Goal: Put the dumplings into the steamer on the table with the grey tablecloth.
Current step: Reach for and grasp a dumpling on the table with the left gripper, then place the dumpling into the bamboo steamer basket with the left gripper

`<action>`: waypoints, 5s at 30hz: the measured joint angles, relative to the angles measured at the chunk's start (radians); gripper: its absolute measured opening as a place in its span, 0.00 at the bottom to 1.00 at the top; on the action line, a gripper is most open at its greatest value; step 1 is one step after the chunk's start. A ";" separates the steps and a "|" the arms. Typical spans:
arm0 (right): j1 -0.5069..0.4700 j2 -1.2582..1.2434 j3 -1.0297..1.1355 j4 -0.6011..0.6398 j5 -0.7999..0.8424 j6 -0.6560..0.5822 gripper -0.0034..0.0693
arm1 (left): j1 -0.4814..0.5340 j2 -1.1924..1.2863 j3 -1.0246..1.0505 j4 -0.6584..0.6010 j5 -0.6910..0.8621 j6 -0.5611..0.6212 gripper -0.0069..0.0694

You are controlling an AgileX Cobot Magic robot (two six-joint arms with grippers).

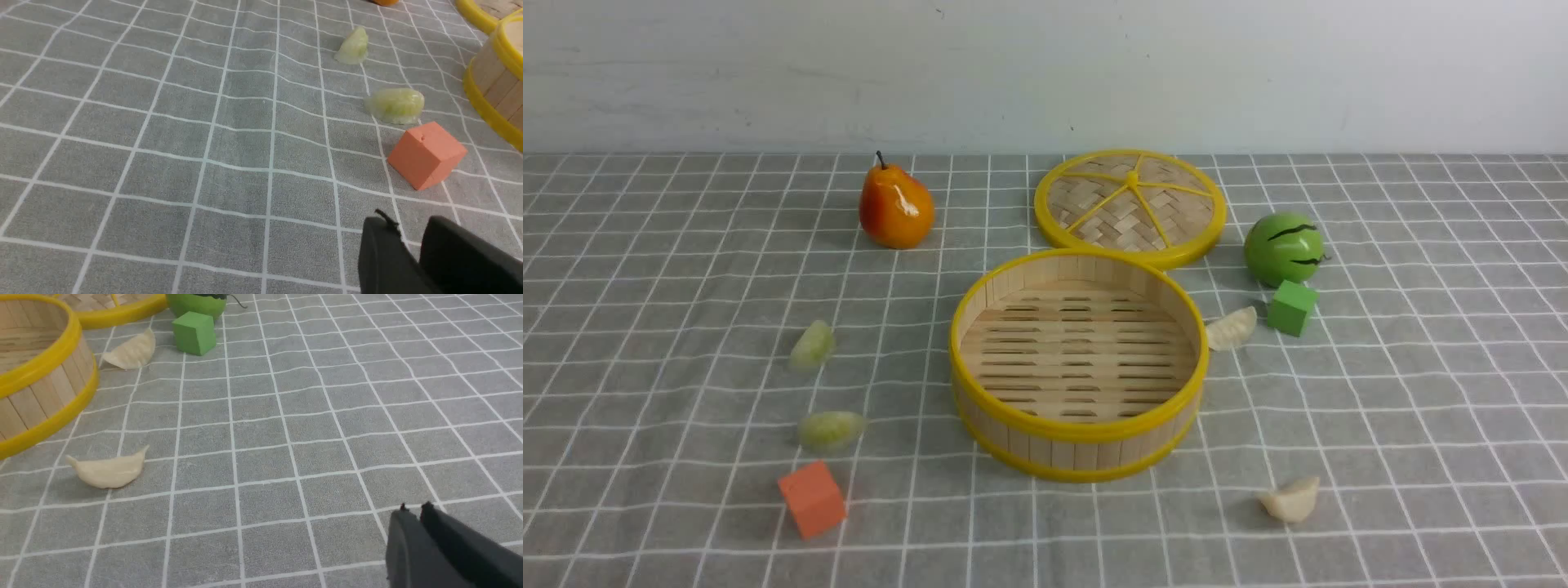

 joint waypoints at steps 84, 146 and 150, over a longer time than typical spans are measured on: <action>0.000 0.389 -0.465 -0.092 -0.493 0.312 0.04 | -0.012 0.332 -0.398 0.074 -0.488 -0.501 0.34; 0.388 1.148 -0.677 0.551 0.277 -0.568 0.09 | -0.262 2.039 -1.717 -0.083 0.365 -0.045 0.40; 0.388 1.148 -0.677 0.555 0.276 -0.568 0.10 | -0.368 2.002 -1.737 -0.239 0.263 0.023 0.40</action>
